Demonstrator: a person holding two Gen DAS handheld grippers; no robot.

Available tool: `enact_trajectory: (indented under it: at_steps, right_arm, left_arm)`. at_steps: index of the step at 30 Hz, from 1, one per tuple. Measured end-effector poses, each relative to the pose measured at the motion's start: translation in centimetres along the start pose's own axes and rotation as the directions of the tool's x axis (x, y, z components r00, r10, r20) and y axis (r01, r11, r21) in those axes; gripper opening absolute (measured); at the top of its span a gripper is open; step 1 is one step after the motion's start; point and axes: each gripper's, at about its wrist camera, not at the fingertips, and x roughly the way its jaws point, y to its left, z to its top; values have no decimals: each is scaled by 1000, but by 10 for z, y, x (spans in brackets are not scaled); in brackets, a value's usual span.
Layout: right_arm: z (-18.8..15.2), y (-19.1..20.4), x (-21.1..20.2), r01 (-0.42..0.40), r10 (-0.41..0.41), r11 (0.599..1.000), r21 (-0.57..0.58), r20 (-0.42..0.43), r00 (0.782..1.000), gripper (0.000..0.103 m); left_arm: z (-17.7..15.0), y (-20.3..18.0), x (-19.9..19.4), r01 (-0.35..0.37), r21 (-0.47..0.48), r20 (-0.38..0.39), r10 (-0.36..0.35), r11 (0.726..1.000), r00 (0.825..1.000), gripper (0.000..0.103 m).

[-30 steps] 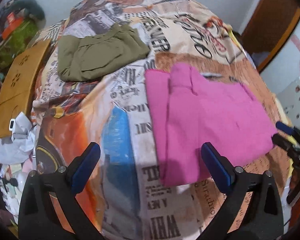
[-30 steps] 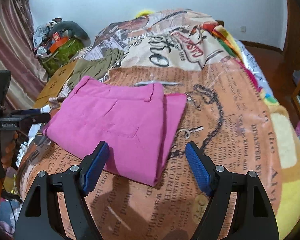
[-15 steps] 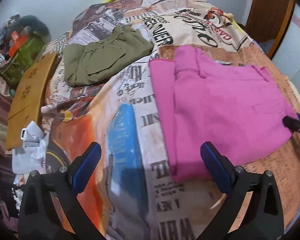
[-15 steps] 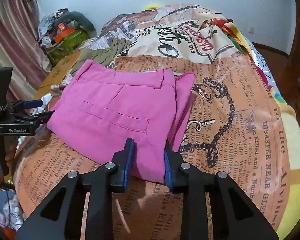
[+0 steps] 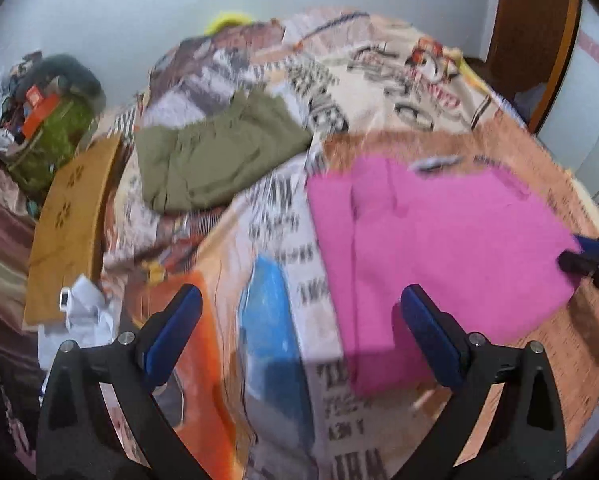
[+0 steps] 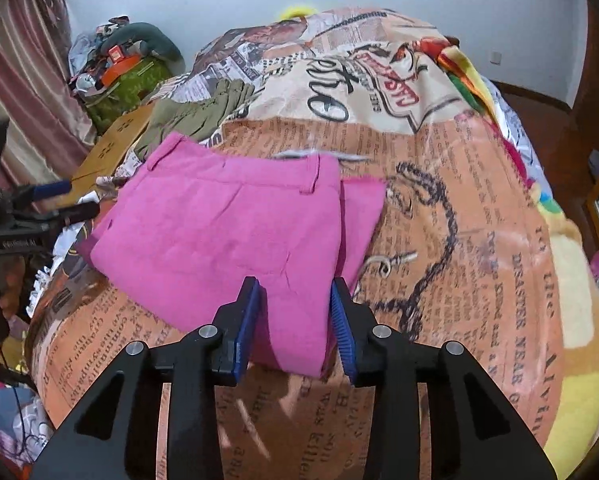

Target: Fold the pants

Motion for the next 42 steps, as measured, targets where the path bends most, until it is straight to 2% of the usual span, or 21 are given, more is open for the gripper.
enact_trajectory:
  at_steps: [3,8,11,17,19,22,23,27,32,42]
  right_arm:
    - [9,-2,-4,1,-1,1000,3,33,999,45]
    - [27,-9,-2,-9,8,1000,18,61,998,45]
    - [39,-14,6,-12,10,1000,24,62,998,45]
    - [57,-27,36,-38,37,998,45,16,999,45]
    - [60,-29,45,-44,44,998,51,1,999,45]
    - [60,-28,56,-85,86,996,40,-23,996,41]
    - [59,-26,58,-92,92,995,25,-24,995,32]
    - [55,-20,60,-39,39,998,-40,-2,999,18]
    - [54,-21,60,-16,15,998,-67,-3,1000,15]
    - [60,-17,53,22,-25,996,-89,-32,999,16]
  left_arm:
    - [19,-7,-4,2,14,42,-2,1000,999,101]
    - [42,-21,3,22,48,77,-26,999,997,101]
    - [50,-27,16,26,61,66,-30,998,997,99]
    - [58,-35,49,85,62,-20,-84,994,996,76]
    - [58,-37,58,106,63,-39,-104,992,994,59]
    - [54,-40,69,139,67,-62,-135,988,989,46]
    - [53,-40,71,141,67,-60,-137,988,989,45]
    - [52,-40,77,124,70,-44,-121,990,992,43]
    - [49,-39,82,111,61,-33,-109,992,994,43]
    - [54,-40,70,85,70,-44,-82,994,996,44]
